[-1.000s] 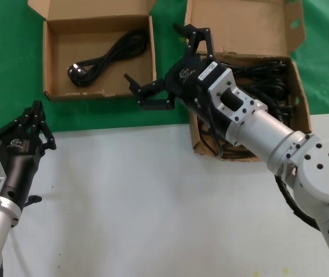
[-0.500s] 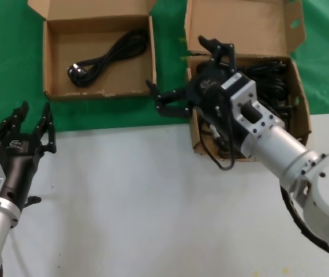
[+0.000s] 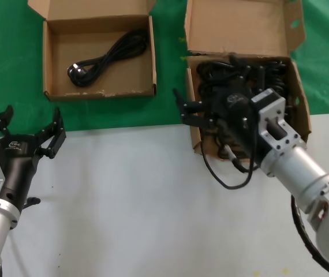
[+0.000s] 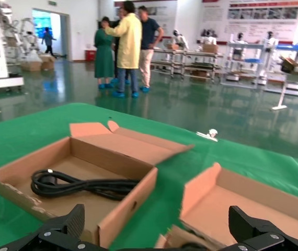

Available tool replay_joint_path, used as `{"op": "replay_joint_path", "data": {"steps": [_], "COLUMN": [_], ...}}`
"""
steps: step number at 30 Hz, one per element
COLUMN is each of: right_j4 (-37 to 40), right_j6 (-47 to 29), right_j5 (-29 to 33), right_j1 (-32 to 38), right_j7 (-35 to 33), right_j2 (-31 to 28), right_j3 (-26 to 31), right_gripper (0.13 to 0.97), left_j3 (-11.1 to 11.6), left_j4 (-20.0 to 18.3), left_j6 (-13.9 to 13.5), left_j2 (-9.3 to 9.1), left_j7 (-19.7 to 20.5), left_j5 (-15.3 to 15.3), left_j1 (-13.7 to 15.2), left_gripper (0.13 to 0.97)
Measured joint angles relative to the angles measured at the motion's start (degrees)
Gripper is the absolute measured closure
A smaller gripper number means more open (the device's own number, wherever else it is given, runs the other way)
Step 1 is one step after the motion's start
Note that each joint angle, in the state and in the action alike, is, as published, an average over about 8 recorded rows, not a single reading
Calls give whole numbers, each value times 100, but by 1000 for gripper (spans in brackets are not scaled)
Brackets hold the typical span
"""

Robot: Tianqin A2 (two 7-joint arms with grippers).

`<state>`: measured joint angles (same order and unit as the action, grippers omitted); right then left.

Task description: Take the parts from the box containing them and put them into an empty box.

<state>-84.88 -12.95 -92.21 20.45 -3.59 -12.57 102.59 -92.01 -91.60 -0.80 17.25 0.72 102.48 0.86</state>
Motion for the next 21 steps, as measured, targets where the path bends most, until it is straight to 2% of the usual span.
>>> {"op": "replay_joint_path", "data": {"steps": [13,21], "right_j4": [-181,-293], "right_j6": [346,559], "right_j5": [-292,-471], "right_j1": [-546,-882], "right_j7": [96,155], "right_j2": [-123,-199], "right_j3": [-292,-471], "right_gripper": [129,129], "left_j3": [9,15], "left_j4": [-2,-3], "left_j6": [21,35], "left_j2": [-2,-3], "left_j7": [-19,-31], "left_j5": [17,28], "left_j1": [-23,-37], "left_gripper": [335,221]}}
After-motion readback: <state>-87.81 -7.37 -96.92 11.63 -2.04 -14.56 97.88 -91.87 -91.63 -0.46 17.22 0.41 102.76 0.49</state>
